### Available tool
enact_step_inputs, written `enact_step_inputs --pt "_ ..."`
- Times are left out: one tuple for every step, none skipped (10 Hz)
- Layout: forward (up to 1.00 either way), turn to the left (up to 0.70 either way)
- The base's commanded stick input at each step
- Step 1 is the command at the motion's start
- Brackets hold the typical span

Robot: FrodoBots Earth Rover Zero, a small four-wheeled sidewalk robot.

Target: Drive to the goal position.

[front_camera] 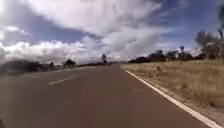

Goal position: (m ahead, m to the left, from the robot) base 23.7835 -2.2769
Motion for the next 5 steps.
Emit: enact_step_inputs --pt "0.7 0.0" --pt "0.7 0.0" --pt "0.7 0.0" --pt "0.7 -0.14" --pt "0.7 -0.31"
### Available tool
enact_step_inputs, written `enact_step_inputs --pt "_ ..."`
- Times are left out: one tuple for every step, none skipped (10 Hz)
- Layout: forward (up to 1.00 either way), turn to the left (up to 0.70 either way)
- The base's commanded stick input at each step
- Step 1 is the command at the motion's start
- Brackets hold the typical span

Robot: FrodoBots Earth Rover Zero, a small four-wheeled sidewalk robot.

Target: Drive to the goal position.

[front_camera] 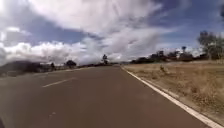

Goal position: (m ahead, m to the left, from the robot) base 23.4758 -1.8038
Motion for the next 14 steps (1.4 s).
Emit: enact_step_inputs --pt "0.7 -0.35" --pt "0.7 -0.35" --pt "0.7 -0.35" --pt "0.7 -0.35" --pt "0.7 -0.2" --pt "0.7 -0.02" --pt "0.7 0.0" --pt "0.7 0.0" --pt "0.7 0.0" --pt "0.7 0.0" --pt "0.7 0.0" --pt "0.7 0.0" --pt "0.7 0.0" --pt "0.7 0.0"
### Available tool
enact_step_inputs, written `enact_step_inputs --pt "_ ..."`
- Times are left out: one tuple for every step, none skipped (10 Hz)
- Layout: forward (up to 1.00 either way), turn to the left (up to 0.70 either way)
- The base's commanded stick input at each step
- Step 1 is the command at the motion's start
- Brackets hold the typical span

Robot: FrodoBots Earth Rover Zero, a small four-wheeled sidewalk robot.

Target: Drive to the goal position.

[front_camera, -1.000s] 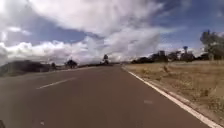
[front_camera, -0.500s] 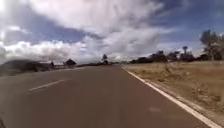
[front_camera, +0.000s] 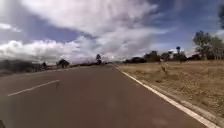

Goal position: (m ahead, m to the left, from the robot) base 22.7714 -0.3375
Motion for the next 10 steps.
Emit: enact_step_inputs --pt "0.7 0.0" --pt "0.7 0.0" --pt "0.7 0.0" --pt "0.7 0.0" --pt "0.7 0.0" --pt "0.7 0.0" --pt "0.7 0.0" --pt "0.7 0.0" --pt "0.7 0.0" --pt "0.7 0.0"
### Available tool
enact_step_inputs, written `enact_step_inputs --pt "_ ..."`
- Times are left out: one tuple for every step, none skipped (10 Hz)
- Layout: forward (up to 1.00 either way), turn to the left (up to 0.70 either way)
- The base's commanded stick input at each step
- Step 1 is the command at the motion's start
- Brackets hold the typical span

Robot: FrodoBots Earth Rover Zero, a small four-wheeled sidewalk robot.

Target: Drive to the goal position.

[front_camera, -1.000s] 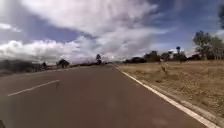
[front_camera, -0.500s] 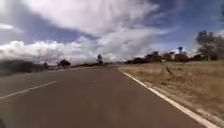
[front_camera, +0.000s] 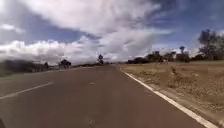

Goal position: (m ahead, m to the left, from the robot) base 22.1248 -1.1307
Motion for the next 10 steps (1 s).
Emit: enact_step_inputs --pt "0.7 0.0" --pt "0.7 0.0" --pt "0.7 0.0" --pt "0.7 0.0" --pt "0.7 0.0" --pt "0.7 0.0" --pt "0.7 0.0" --pt "0.7 0.0" --pt "0.7 0.0" --pt "0.7 0.0"
